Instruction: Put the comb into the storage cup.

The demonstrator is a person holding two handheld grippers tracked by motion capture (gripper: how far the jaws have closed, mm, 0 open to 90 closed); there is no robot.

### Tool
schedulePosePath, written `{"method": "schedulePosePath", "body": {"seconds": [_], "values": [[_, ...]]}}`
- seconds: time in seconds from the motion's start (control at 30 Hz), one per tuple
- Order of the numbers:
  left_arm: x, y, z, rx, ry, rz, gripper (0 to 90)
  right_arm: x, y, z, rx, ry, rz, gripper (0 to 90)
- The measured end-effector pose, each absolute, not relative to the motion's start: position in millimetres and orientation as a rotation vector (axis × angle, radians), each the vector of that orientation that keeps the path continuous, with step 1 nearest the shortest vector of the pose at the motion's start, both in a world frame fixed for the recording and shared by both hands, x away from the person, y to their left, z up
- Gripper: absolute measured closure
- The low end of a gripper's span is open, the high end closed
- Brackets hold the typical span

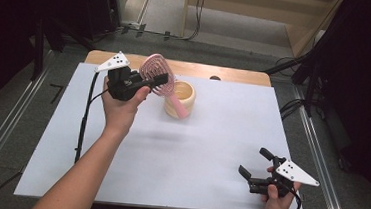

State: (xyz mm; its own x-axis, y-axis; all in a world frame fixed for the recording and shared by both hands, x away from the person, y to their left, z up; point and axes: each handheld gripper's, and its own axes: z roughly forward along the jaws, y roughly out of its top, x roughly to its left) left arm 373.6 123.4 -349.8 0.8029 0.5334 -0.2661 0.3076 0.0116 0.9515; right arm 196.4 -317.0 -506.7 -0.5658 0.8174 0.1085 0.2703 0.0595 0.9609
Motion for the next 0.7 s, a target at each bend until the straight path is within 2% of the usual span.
{"method": "schedulePosePath", "body": {"seconds": [0.7], "values": [[390, 119, -343, 1.566, 0.704, 0.227, 64.9, 196, -317, -507, 1.085, 1.868, 1.533, 0.0]]}}
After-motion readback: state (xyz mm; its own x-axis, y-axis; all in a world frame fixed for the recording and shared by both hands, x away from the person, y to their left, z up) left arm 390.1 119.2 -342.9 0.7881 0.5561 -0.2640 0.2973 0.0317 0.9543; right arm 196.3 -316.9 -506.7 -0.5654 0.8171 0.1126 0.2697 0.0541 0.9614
